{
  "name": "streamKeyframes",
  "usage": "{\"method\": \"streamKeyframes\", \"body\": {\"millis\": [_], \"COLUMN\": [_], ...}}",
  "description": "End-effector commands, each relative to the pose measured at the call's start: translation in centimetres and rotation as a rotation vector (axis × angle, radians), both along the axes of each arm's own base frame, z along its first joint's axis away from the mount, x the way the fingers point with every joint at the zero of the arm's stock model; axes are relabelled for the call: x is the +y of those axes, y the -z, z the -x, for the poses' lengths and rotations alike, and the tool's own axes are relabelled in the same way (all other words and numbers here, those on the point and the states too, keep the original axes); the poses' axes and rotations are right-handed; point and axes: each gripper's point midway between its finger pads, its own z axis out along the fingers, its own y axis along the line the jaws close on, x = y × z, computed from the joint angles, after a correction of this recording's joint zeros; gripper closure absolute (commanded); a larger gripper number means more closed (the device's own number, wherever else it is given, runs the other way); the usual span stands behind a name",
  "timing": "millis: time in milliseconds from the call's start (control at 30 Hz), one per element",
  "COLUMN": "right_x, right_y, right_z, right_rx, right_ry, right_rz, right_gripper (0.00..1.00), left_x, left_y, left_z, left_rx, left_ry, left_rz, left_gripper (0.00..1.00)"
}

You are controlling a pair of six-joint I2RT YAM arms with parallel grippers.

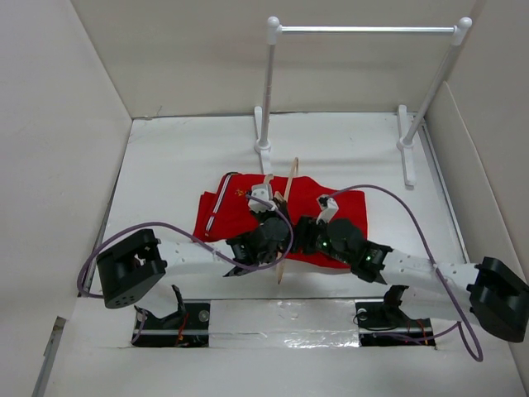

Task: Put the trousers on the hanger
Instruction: Place the hanger at the clothesline.

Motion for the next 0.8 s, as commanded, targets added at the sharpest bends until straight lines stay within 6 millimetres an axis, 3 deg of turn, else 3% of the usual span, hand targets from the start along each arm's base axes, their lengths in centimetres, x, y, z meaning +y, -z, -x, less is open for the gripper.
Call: {"method": "streamKeyframes", "body": {"millis": [0,200,233,333,433,533,567,633,667,733,767], "right_x": [2.4,3.9,4.0,4.4,4.5,4.6,4.7,4.3,4.1,3.7,3.1], "right_y": [-5.0,-4.2,-4.2,-4.7,-5.7,-7.6,-7.8,-10.7,-11.5,-13.3,-14.8], "right_z": [-1.8,-2.0,-1.9,-1.3,-0.9,-0.2,0.2,0.9,1.2,1.4,1.3], "right_rx": [-0.101,-0.073,-0.072,-0.071,-0.077,-0.099,-0.096,-0.135,-0.138,-0.149,-0.169], "right_ry": [0.018,0.001,-0.004,-0.036,-0.057,-0.109,-0.131,-0.161,-0.170,-0.178,-0.171], "right_rz": [-0.145,-0.164,-0.176,-0.238,-0.264,-0.319,-0.331,-0.421,-0.448,-0.502,-0.536], "right_gripper": [0.29,0.43,0.55,0.78,0.93,1.00,1.00,1.00,1.00,1.00,1.00], "left_x": [-1.0,-0.6,-0.4,-0.2,-0.1,0.2,0.8,0.8,1.1,1.2,1.2], "left_y": [-6.4,-6.9,-7.1,-7.5,-8.4,-9.6,-10.5,-11.8,-13.4,-14.8,-16.3], "left_z": [0.0,0.6,0.6,0.4,0.4,0.3,0.2,0.2,0.1,0.4,0.4], "left_rx": [-0.061,-0.064,-0.067,-0.068,-0.073,-0.080,-0.094,-0.106,-0.126,-0.143,-0.160], "left_ry": [-0.003,0.029,0.025,0.028,0.042,0.055,0.050,0.073,0.077,0.098,0.106], "left_rz": [0.218,0.256,0.257,0.251,0.260,0.277,0.296,0.302,0.323,0.304,0.316], "left_gripper": [1.00,1.00,1.00,1.00,1.00,1.00,0.91,0.79,0.67,0.57,0.47]}}
